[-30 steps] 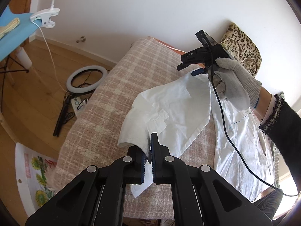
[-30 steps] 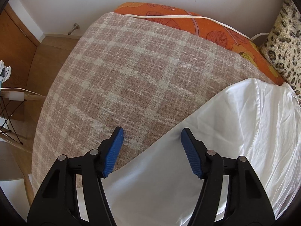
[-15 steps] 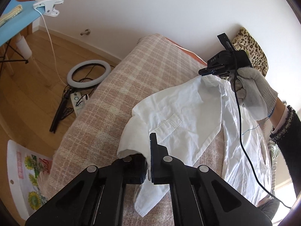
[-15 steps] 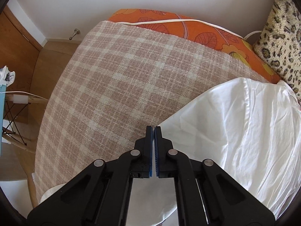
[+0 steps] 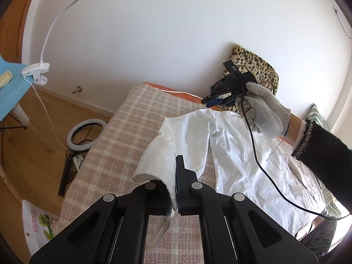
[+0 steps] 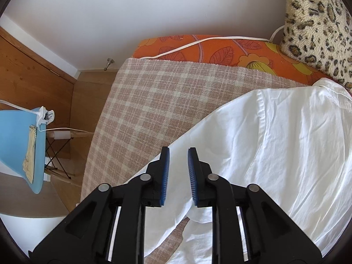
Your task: Fold small clothes
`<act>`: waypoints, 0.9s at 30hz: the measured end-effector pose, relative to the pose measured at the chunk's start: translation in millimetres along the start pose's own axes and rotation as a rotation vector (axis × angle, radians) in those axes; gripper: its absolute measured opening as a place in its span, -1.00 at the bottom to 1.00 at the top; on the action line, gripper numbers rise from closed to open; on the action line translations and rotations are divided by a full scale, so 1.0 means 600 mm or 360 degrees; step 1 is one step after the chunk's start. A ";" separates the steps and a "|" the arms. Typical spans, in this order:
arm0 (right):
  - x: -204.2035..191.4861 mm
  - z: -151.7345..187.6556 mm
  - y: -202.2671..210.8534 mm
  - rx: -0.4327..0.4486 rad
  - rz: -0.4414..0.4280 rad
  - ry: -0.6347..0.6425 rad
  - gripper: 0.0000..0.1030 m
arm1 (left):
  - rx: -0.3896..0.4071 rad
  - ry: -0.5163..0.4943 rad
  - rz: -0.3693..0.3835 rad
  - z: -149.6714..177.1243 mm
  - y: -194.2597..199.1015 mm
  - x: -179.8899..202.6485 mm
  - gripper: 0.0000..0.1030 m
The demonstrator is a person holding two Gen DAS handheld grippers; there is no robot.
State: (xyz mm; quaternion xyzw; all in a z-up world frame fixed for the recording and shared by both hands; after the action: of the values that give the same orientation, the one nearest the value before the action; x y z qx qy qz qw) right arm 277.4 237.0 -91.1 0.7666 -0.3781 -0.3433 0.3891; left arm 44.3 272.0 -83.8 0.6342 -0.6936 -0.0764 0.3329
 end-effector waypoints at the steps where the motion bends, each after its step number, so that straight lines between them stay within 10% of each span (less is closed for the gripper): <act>1: -0.005 0.001 -0.003 0.0005 0.0010 0.0009 0.11 | -0.0004 -0.0011 0.0019 0.003 0.003 0.010 -0.96; 13: -0.069 0.021 -0.109 -0.0201 0.0192 0.0138 0.14 | -0.0018 -0.0189 0.0093 0.019 0.025 0.079 -0.96; 17: -0.059 0.031 -0.122 -0.0213 0.0273 0.0151 -0.87 | -0.0018 -0.0233 0.0072 0.021 0.025 0.079 -0.96; 27: 0.023 0.005 0.010 0.0054 -0.0064 -0.0066 -0.97 | 0.0038 -0.0392 0.0032 0.017 0.025 0.121 -0.96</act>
State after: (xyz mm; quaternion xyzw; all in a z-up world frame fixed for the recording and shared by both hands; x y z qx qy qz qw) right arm 279.3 221.9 -90.5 0.7733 -0.3764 -0.3605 0.3610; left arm 28.1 204.2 -57.3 0.6169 -0.7365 -0.1422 0.2384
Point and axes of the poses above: each gripper's, at about its wrist camera, not at the fingertips, and y roughly against the way its jaws point, x to its right, z to its underside, the point moved 2 cm from there along -y, roughly the way its jaws point, and after that the axes turned 1 degree about z, right-handed, at the moved point
